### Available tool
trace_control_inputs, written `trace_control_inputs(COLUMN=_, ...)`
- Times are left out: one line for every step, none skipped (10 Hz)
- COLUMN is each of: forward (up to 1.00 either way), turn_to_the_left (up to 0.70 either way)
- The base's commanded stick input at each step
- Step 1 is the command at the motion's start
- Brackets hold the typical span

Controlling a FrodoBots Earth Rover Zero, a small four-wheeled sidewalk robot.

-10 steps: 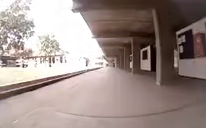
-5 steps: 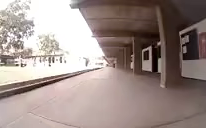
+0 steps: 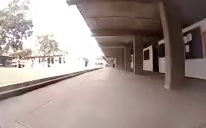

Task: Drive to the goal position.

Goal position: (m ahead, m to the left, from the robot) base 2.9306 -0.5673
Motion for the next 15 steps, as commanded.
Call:
trace_control_inputs(forward=0.50, turn_to_the_left=0.00)
trace_control_inputs(forward=0.50, turn_to_the_left=0.00)
trace_control_inputs(forward=0.50, turn_to_the_left=0.00)
trace_control_inputs(forward=0.50, turn_to_the_left=0.00)
trace_control_inputs(forward=0.50, turn_to_the_left=0.00)
trace_control_inputs(forward=0.50, turn_to_the_left=0.00)
trace_control_inputs(forward=0.50, turn_to_the_left=0.00)
trace_control_inputs(forward=0.50, turn_to_the_left=0.00)
trace_control_inputs(forward=0.50, turn_to_the_left=0.00)
trace_control_inputs(forward=0.50, turn_to_the_left=0.00)
trace_control_inputs(forward=0.50, turn_to_the_left=0.00)
trace_control_inputs(forward=0.50, turn_to_the_left=0.00)
trace_control_inputs(forward=0.50, turn_to_the_left=0.00)
trace_control_inputs(forward=0.50, turn_to_the_left=0.00)
trace_control_inputs(forward=0.50, turn_to_the_left=0.00)
